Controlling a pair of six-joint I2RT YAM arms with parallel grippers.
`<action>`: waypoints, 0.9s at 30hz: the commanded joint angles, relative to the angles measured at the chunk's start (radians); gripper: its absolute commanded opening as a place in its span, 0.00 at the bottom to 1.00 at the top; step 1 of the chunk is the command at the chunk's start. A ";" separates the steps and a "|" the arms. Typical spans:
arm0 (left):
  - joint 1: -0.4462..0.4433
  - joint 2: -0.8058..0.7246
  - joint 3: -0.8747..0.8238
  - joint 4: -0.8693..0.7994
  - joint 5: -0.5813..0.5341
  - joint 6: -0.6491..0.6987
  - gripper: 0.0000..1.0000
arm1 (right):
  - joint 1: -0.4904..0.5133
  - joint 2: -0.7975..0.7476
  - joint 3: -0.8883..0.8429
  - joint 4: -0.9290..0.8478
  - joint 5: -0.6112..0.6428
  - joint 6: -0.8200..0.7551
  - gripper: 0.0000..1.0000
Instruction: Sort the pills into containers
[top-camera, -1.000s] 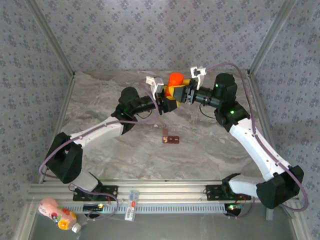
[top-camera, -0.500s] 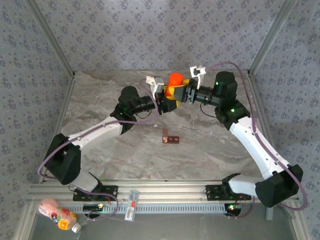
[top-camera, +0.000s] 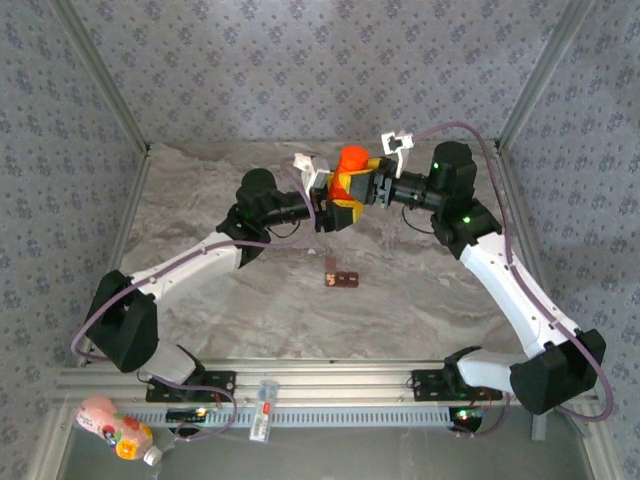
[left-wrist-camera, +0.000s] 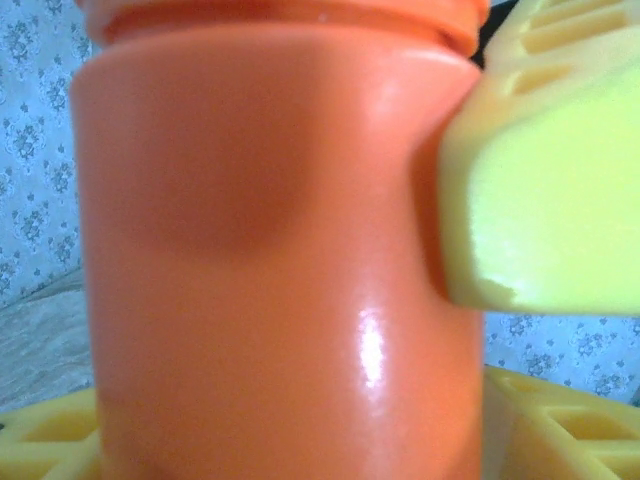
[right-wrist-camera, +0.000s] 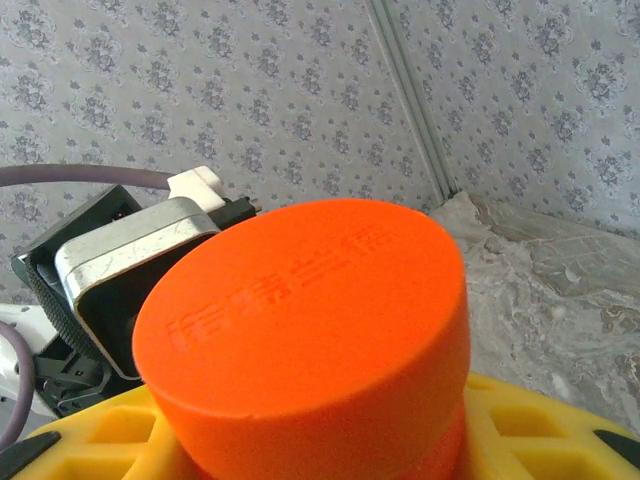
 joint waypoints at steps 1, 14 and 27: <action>0.009 -0.045 0.017 -0.008 0.014 0.031 0.74 | -0.004 0.000 0.040 0.013 -0.016 0.005 0.30; 0.109 -0.015 0.082 -0.056 0.220 -0.026 0.74 | -0.007 -0.003 0.052 -0.011 -0.035 -0.012 0.30; 0.090 0.075 0.198 -0.190 0.391 -0.011 0.71 | 0.005 0.004 0.058 -0.025 -0.045 -0.024 0.30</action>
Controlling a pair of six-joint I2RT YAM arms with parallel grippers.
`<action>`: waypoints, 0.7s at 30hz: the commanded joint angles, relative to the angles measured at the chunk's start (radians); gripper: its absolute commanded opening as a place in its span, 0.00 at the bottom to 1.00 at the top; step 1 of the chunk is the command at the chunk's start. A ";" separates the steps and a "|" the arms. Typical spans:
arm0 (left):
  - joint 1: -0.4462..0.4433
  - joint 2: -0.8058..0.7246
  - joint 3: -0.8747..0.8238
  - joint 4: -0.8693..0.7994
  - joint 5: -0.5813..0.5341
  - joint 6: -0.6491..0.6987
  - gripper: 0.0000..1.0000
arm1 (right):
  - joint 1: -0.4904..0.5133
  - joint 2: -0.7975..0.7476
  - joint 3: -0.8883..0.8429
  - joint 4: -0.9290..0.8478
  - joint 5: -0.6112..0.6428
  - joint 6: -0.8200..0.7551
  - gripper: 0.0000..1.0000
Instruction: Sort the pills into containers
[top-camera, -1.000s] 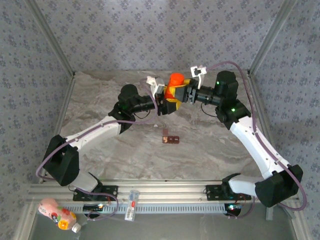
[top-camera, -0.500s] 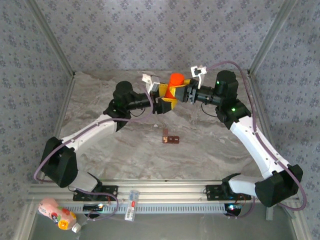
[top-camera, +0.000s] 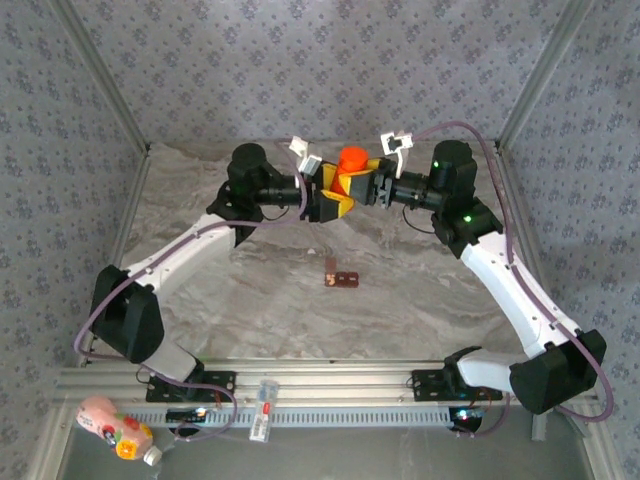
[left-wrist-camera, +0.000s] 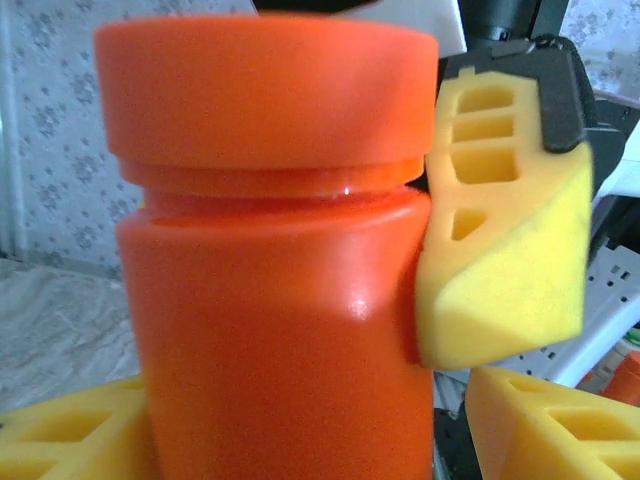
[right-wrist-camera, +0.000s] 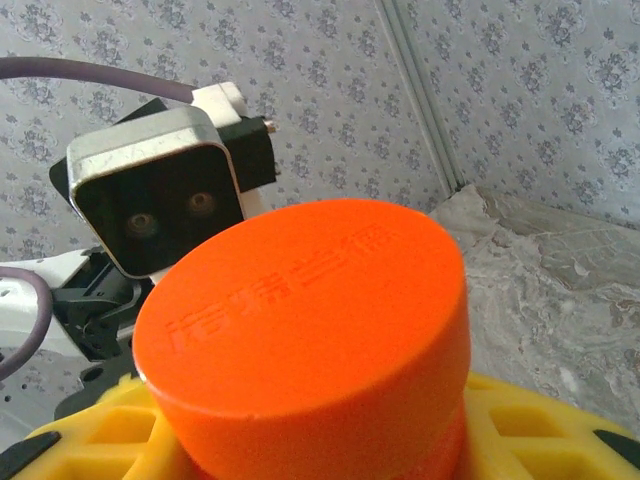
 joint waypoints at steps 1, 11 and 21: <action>-0.009 0.022 0.038 -0.037 0.059 0.007 0.70 | 0.008 0.003 0.043 0.006 -0.026 -0.018 0.30; -0.011 0.039 0.048 -0.026 0.052 -0.001 0.62 | 0.014 0.002 0.042 -0.004 -0.023 -0.026 0.30; -0.014 0.038 0.050 -0.015 0.030 -0.001 0.63 | 0.018 0.003 0.044 -0.013 -0.025 -0.031 0.30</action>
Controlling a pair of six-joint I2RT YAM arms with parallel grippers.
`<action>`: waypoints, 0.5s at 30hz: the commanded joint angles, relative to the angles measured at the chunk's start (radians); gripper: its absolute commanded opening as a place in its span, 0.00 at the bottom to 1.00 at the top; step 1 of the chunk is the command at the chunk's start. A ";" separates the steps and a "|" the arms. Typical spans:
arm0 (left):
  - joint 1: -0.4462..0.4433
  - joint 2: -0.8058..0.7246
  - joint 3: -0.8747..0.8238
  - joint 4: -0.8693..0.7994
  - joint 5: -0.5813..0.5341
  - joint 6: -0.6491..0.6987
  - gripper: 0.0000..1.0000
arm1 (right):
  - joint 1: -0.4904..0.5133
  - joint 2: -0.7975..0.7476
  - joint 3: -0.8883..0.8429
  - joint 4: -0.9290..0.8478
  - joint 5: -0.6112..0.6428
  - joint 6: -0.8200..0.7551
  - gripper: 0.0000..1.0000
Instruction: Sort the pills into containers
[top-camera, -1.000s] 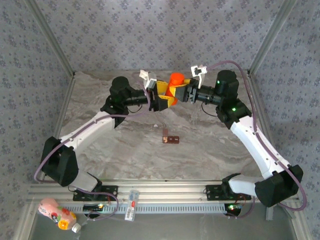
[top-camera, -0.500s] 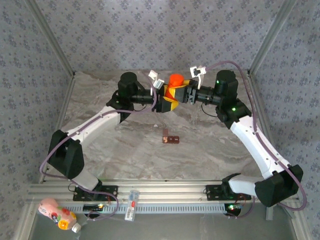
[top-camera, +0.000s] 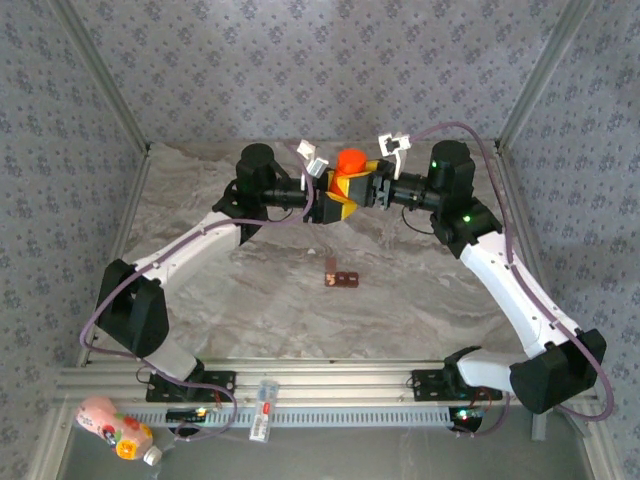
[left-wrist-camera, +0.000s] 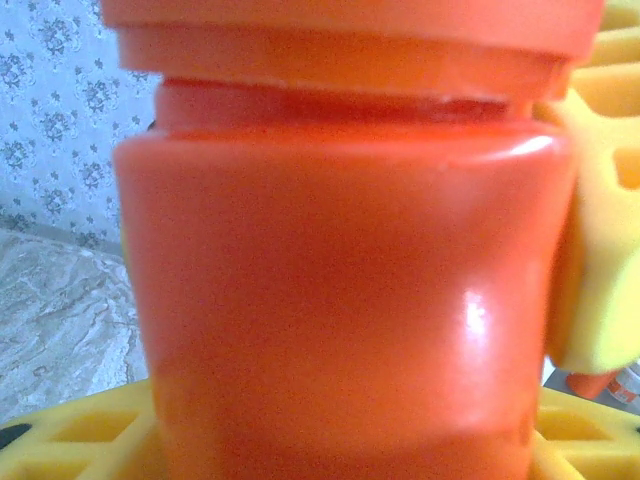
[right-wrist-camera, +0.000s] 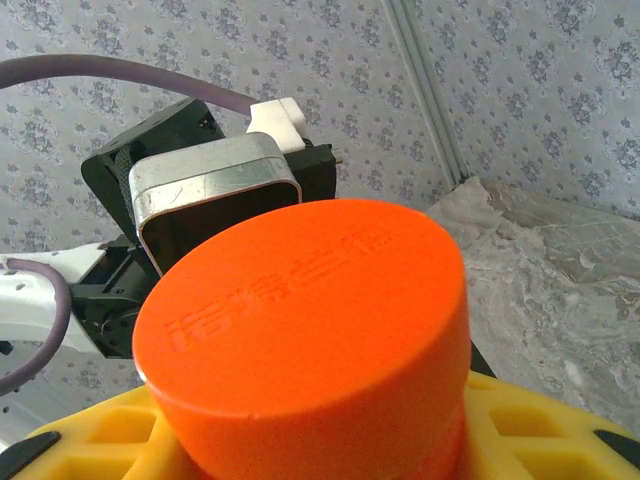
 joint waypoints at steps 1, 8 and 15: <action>-0.007 0.005 0.040 0.027 0.004 -0.002 0.62 | 0.009 0.001 0.040 0.006 -0.022 -0.020 0.29; -0.011 0.008 0.042 0.044 -0.006 -0.012 0.54 | 0.014 -0.001 0.041 -0.004 -0.020 -0.024 0.29; -0.012 0.002 0.027 0.062 -0.038 -0.017 0.36 | 0.014 -0.004 0.042 -0.009 -0.015 -0.029 0.30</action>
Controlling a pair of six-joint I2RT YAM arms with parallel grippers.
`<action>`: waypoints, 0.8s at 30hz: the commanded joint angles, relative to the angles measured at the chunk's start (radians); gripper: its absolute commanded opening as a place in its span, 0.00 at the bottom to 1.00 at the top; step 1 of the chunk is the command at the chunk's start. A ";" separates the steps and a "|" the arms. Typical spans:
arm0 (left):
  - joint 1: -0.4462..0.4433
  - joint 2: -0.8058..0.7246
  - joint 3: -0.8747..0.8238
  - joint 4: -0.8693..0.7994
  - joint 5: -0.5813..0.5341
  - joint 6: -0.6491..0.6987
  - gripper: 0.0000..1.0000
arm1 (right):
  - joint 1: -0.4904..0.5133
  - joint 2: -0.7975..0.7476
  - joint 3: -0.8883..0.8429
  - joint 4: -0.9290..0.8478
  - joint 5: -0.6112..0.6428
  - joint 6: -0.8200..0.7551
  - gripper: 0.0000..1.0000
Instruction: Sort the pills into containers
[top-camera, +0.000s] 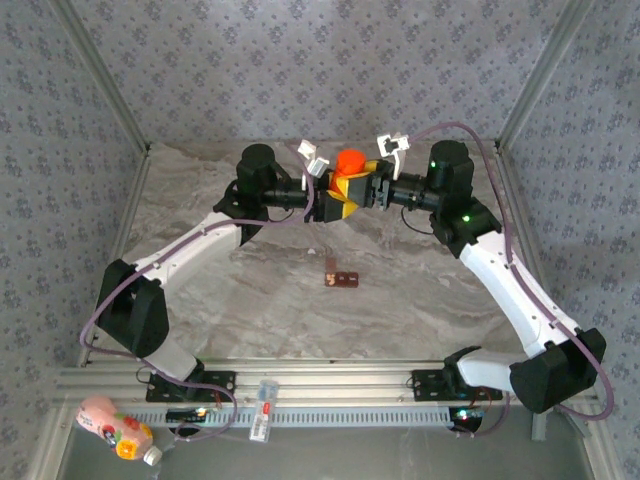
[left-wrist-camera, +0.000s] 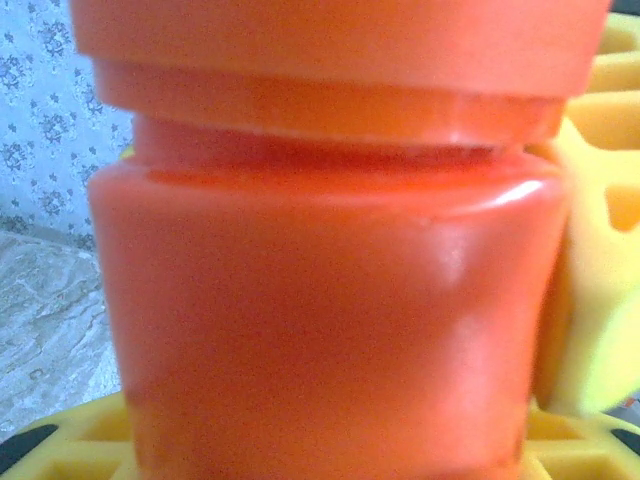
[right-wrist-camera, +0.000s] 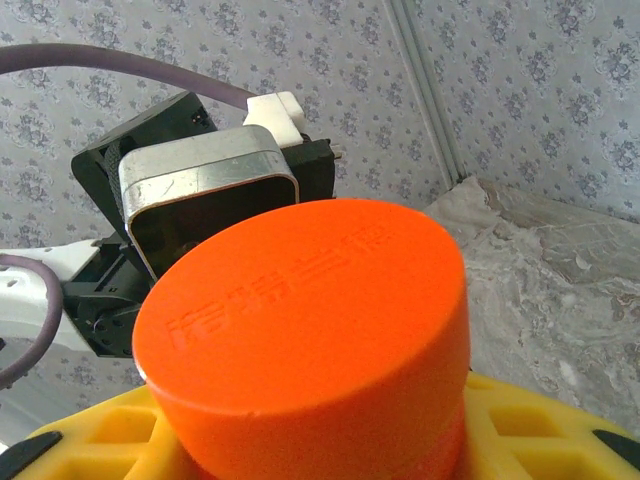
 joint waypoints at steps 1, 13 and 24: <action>-0.006 0.001 0.026 0.052 -0.032 -0.002 0.34 | 0.008 -0.010 0.039 -0.006 -0.017 -0.012 0.32; -0.007 -0.033 -0.031 0.114 -0.143 0.002 0.02 | -0.091 -0.162 0.018 -0.159 -0.006 -0.026 0.76; -0.008 -0.049 -0.072 0.161 -0.194 -0.006 0.00 | -0.099 -0.114 0.175 -0.304 0.232 0.070 0.80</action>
